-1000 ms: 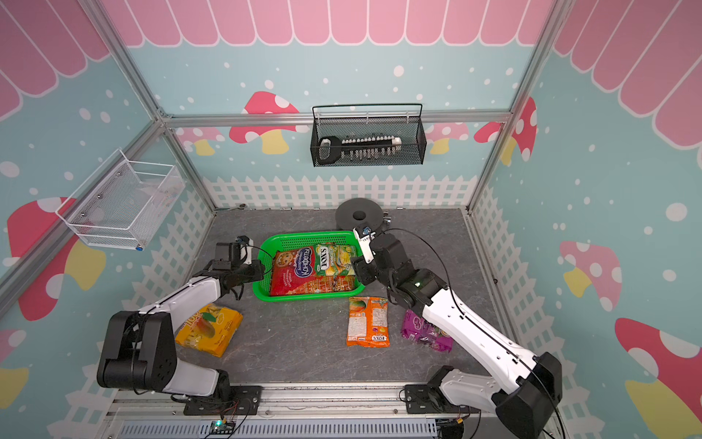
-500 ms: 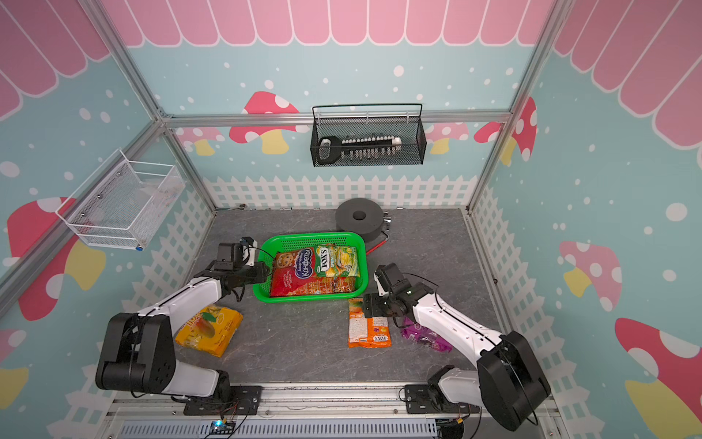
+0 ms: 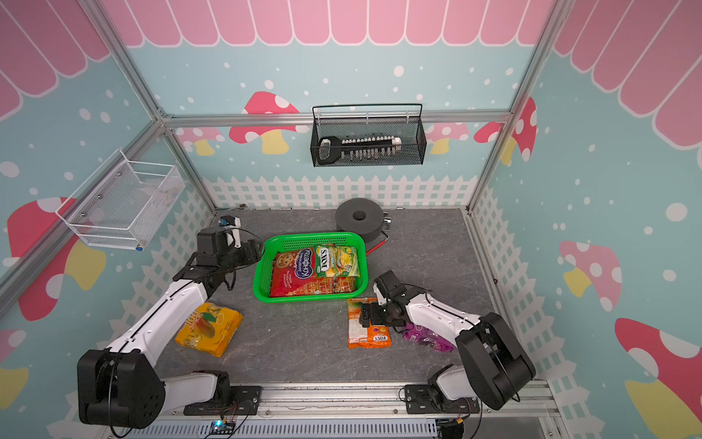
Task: Put the candies in the basket
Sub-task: Pick up the candy at the center of the board.
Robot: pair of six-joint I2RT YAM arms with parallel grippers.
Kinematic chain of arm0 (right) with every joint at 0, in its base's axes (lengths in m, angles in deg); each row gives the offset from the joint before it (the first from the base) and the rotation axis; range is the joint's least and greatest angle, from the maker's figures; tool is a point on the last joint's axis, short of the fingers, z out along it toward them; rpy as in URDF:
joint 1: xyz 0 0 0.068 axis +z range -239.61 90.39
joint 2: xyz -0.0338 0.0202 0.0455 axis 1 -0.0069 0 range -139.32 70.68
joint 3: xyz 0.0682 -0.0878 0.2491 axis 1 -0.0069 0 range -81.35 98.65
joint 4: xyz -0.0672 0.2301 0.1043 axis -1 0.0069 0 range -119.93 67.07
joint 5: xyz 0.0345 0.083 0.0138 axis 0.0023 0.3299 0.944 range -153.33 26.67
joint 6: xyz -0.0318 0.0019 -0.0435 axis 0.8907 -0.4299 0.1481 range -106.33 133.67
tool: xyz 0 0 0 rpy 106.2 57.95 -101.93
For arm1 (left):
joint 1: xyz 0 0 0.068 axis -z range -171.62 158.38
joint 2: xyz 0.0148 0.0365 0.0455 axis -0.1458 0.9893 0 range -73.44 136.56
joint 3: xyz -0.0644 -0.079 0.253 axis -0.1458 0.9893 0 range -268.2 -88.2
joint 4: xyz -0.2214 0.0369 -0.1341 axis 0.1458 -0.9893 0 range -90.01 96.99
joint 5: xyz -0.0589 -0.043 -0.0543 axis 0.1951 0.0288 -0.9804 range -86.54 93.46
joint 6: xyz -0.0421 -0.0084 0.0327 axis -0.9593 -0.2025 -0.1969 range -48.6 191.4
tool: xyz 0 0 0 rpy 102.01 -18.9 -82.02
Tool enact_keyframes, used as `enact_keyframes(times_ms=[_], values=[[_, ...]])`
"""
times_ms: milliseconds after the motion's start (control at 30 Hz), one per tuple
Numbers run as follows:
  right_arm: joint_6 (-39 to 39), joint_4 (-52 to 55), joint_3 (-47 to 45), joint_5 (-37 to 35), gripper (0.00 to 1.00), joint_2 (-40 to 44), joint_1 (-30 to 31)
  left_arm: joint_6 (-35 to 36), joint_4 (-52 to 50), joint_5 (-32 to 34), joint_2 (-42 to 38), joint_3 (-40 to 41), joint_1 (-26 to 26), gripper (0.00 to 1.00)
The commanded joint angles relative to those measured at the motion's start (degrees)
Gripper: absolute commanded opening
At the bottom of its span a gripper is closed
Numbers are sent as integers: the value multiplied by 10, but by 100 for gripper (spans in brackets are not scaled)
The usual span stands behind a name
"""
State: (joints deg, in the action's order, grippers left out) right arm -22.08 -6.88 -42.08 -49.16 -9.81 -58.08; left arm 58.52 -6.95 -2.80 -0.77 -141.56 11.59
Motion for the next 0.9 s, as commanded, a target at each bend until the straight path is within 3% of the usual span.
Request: enact_keyframes(times_ms=[0, 267, 467, 867], values=[[21, -33, -22, 52, 99, -18, 1, -35, -4, -81, -17, 14, 22, 65], [6, -20, -26, 72, 97, 36, -1, -130, -51, -195, -92, 107, 162, 67], [-21, 2, -53, 34, 89, 98, -48, -157, -48, -249, -67, 163, 272, 67], [-10, -97, -108, 121, 81, 101, -70, -142, 52, -280, 53, 185, 355, 67]])
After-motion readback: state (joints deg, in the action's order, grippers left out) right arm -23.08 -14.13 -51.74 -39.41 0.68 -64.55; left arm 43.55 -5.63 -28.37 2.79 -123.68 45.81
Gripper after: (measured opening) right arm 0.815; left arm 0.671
